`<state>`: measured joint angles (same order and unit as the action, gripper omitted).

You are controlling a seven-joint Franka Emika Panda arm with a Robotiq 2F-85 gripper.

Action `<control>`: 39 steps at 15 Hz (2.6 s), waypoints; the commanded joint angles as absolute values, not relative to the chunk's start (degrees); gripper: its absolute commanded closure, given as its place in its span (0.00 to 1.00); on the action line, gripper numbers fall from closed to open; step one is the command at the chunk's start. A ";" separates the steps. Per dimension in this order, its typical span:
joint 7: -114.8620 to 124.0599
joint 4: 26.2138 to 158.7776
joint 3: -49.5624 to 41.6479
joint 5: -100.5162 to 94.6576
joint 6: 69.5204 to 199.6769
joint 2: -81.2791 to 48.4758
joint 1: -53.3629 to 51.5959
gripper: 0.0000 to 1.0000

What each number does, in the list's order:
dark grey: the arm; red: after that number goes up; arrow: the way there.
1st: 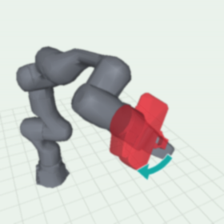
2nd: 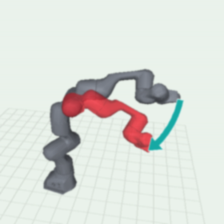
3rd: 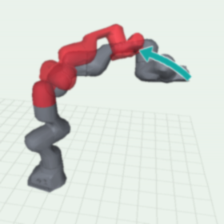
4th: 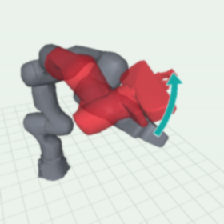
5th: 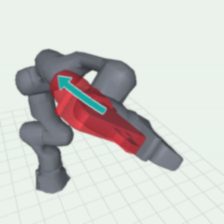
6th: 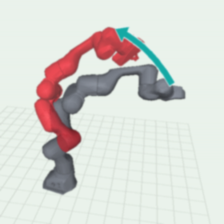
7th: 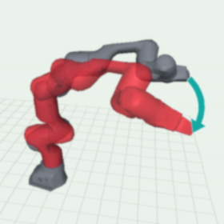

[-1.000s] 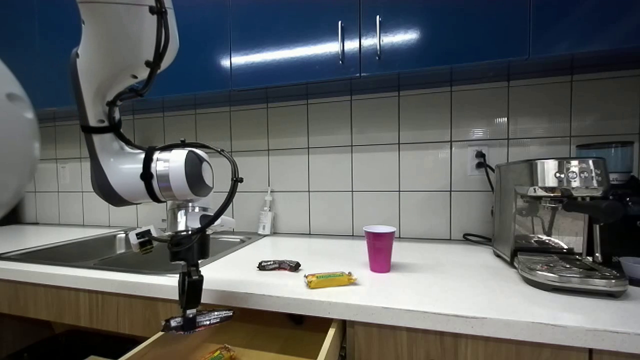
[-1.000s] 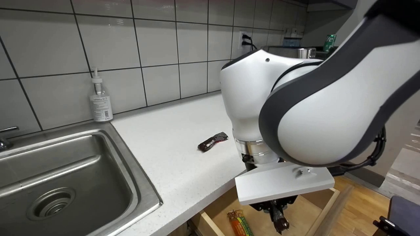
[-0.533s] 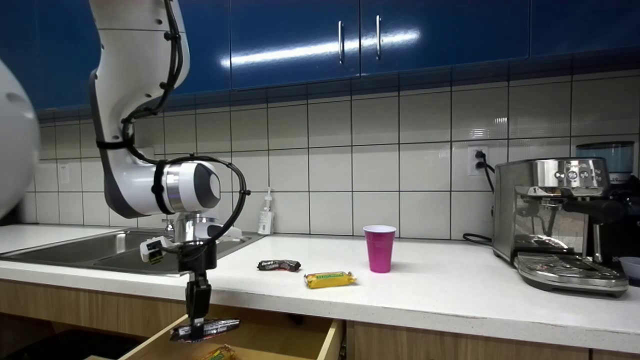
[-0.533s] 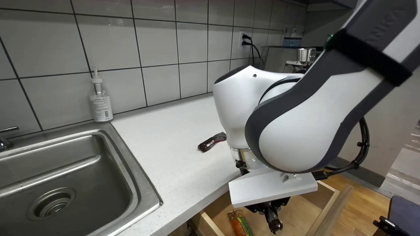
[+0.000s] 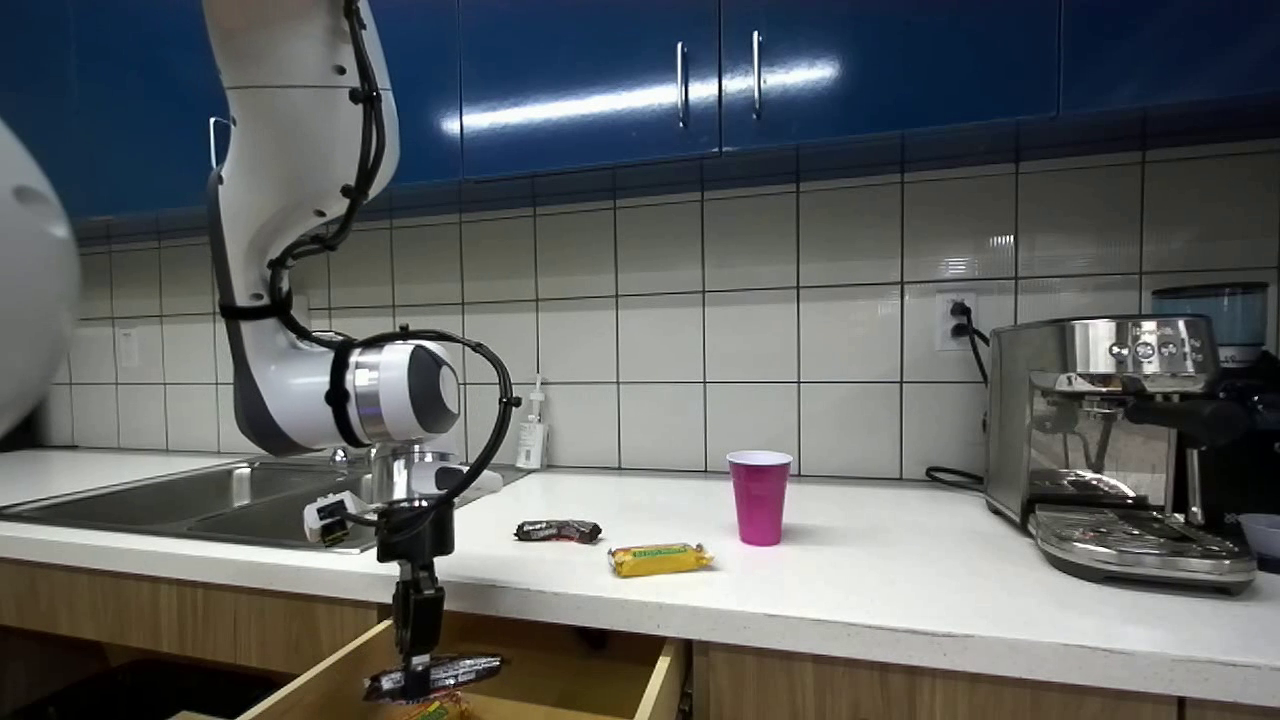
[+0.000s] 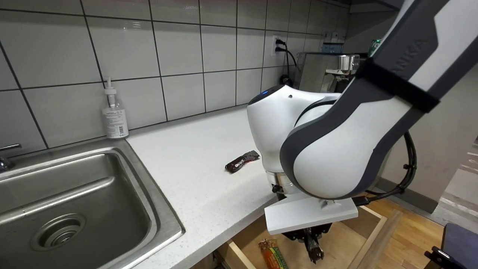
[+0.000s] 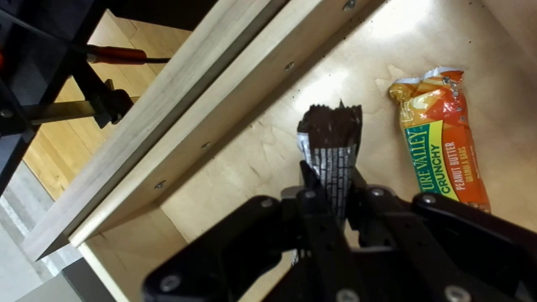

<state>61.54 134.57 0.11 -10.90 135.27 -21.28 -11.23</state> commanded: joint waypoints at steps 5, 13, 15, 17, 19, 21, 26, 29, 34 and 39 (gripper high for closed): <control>60.03 136.13 -1.75 -11.25 137.67 -21.07 -11.03 0.56; 59.85 138.32 -1.99 -10.45 139.18 -16.41 -10.90 0.01; 59.60 138.75 -1.75 -9.97 139.21 -13.91 -10.59 0.00; 59.50 138.72 -1.57 -10.09 138.51 -11.55 -10.39 0.00; 59.16 138.64 -1.30 -9.89 137.88 -9.22 -9.98 0.00; 58.91 138.32 -1.15 -10.10 137.16 -7.26 -9.62 0.00; 55.99 135.71 -0.34 -7.89 136.00 -5.44 -8.47 0.00; 53.44 133.26 -0.02 -4.02 136.32 -6.84 -7.75 0.00; 54.12 128.84 -0.21 -1.36 136.39 -9.47 -7.56 0.00; 55.69 122.50 -0.70 -2.14 135.16 -13.96 -8.08 0.00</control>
